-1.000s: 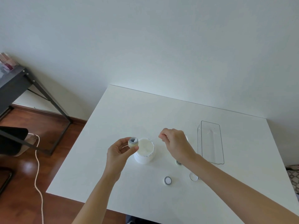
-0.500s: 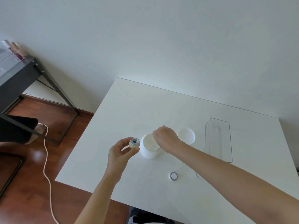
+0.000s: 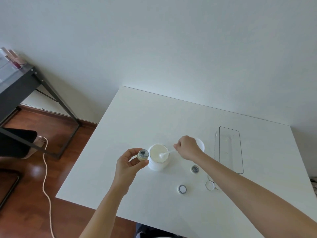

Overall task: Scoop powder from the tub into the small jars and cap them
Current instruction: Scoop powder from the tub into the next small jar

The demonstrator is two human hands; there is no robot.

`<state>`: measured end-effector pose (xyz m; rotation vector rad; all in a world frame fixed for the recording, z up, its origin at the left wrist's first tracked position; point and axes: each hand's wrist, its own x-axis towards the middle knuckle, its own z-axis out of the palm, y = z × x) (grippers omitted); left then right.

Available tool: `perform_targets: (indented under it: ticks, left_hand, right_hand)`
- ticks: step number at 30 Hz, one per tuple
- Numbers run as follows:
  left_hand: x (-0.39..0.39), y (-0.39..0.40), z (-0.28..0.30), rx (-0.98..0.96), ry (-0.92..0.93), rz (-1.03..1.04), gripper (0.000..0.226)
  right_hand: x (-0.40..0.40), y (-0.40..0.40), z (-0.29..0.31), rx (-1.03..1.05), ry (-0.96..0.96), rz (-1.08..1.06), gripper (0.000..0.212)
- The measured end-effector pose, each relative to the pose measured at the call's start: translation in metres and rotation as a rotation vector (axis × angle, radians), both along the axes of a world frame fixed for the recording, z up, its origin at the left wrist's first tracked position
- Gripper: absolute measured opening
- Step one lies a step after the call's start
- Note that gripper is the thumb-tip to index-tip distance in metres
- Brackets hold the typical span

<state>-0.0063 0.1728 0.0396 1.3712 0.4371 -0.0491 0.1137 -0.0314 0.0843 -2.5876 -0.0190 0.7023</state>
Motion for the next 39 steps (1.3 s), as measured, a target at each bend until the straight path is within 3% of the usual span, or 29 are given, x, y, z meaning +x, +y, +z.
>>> perform_targets:
  ticks: [12,21,32,39]
  left_hand:
    - [0.019,-0.021,0.007,0.039,0.017,-0.017,0.034]
    - [0.027,-0.03,0.02,0.02,-0.049,-0.064,0.036]
    - [0.027,-0.028,0.025,-0.015,-0.071,-0.079,0.035]
    - [0.027,-0.03,0.029,-0.072,-0.069,-0.103,0.031]
  right_hand:
    - [-0.002,-0.022,0.04,0.355,0.134,-0.236,0.028]
    - [-0.01,-0.013,0.053,0.342,0.123,-0.199,0.028]
    - [-0.013,-0.017,0.056,0.221,-0.092,-0.12,0.035]
    - [-0.019,-0.018,0.062,0.341,-0.344,-0.146,0.027]
